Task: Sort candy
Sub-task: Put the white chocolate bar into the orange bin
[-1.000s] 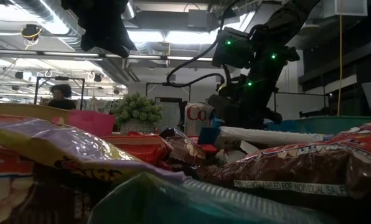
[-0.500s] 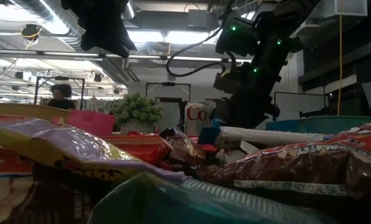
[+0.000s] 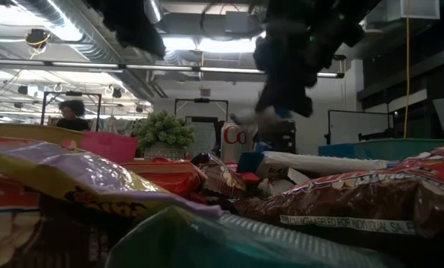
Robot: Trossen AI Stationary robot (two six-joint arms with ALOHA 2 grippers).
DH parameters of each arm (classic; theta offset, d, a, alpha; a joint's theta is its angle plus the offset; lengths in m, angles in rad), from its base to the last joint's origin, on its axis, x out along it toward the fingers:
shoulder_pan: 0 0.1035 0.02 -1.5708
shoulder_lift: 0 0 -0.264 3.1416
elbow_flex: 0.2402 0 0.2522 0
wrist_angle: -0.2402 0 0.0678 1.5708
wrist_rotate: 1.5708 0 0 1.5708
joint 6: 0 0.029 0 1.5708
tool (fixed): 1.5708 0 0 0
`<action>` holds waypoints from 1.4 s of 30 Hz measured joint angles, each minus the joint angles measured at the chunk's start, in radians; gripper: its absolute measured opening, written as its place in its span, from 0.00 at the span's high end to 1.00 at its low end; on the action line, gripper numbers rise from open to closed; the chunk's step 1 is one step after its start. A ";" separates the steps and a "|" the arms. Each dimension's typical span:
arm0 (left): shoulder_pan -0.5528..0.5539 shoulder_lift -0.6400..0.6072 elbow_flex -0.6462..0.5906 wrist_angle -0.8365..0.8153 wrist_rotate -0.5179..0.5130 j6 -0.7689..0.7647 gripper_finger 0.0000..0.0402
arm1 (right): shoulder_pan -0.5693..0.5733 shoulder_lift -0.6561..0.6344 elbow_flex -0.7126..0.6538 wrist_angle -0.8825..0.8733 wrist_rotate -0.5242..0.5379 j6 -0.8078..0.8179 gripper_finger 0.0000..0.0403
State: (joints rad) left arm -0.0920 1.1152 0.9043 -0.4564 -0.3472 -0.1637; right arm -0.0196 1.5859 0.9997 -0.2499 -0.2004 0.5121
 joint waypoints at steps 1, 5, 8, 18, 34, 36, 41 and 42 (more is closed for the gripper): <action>-0.007 0.002 0.000 0.026 0.001 0.042 0.65 | 0.000 -0.006 0.000 0.032 -0.027 -0.003 0.73; -0.039 0.013 0.000 0.127 0.011 0.209 0.65 | 0.000 -0.012 0.001 0.191 -0.145 -0.013 0.73; -0.058 0.032 0.001 0.180 0.038 0.330 0.65 | 0.000 -0.012 0.001 0.303 -0.219 -0.017 0.73; -0.100 0.127 0.002 0.268 0.095 0.559 0.65 | 0.000 -0.012 0.002 0.441 -0.317 -0.013 0.73; -0.101 0.255 0.001 0.420 0.083 0.678 0.68 | 0.000 -0.012 0.002 0.442 -0.316 -0.013 0.73; -0.101 0.254 0.001 0.424 0.083 0.672 0.72 | 0.000 -0.012 0.002 0.442 -0.306 -0.013 0.73; -0.101 0.254 0.001 0.423 0.080 0.671 0.84 | 0.000 -0.012 0.002 0.440 -0.281 -0.019 0.73; -0.101 0.254 0.001 0.423 0.080 0.671 0.86 | 0.000 -0.012 0.002 0.439 -0.281 -0.019 0.73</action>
State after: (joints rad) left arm -0.1928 1.3693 0.9054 -0.0337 -0.2668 0.5072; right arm -0.0196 1.5742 1.0012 0.1893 -0.4812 0.4931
